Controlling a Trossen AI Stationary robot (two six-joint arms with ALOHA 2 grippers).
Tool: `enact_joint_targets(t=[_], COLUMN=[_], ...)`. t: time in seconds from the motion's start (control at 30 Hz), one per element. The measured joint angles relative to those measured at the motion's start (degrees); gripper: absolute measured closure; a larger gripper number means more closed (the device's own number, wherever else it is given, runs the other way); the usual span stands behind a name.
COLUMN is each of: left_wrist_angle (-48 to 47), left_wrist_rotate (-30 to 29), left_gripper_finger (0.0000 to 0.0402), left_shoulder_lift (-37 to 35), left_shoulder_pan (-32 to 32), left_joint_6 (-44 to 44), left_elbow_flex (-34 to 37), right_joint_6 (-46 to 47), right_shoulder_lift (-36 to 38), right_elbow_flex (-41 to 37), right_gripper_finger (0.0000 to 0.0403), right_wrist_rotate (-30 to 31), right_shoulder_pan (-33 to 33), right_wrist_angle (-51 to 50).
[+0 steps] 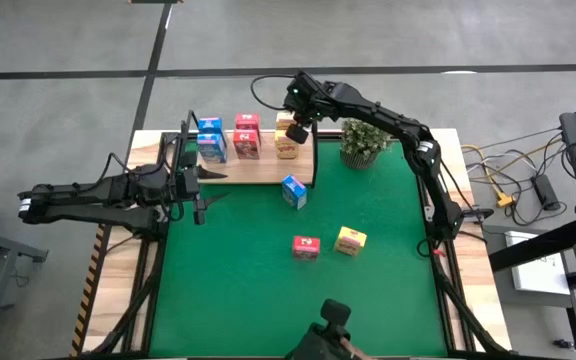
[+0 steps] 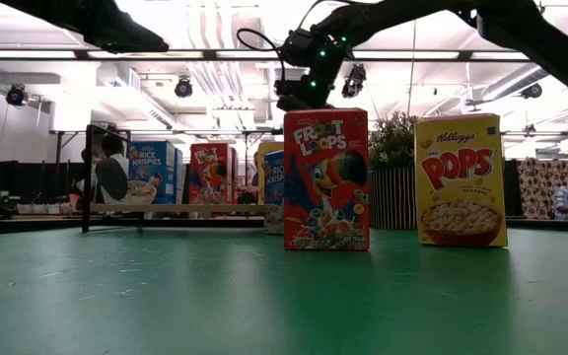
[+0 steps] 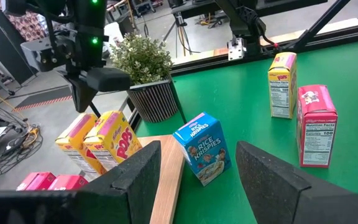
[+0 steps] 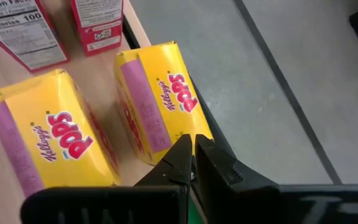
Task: Stack cereal on shelf
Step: Put the blue cereal box aligned with the other blue cereal boxes on the shelf
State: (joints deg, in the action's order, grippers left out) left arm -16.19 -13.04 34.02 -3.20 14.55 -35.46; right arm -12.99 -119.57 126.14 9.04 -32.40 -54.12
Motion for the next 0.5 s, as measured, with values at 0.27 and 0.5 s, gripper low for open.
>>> enact_joint_targets(t=[0.27,0.5], left_wrist_angle=[0.0,0.04], left_wrist_rotate=[0.0,0.02], left_gripper_finger=[0.021,0.0209], left_shoulder_lift=[0.0,0.01], left_shoulder_pan=[-0.02,-0.02], left_joint_6=[0.0,-0.02], left_elbow_flex=[0.0,0.0], right_joint_6=[4.18,14.33], right_shoulder_lift=[0.71,3.07], right_elbow_flex=[5.03,7.72], right_gripper_finger=[0.039,0.039], right_wrist_rotate=[-0.26,-9.8], right_shoulder_pan=[3.02,10.14], right_wrist_angle=[-2.74,-6.81])
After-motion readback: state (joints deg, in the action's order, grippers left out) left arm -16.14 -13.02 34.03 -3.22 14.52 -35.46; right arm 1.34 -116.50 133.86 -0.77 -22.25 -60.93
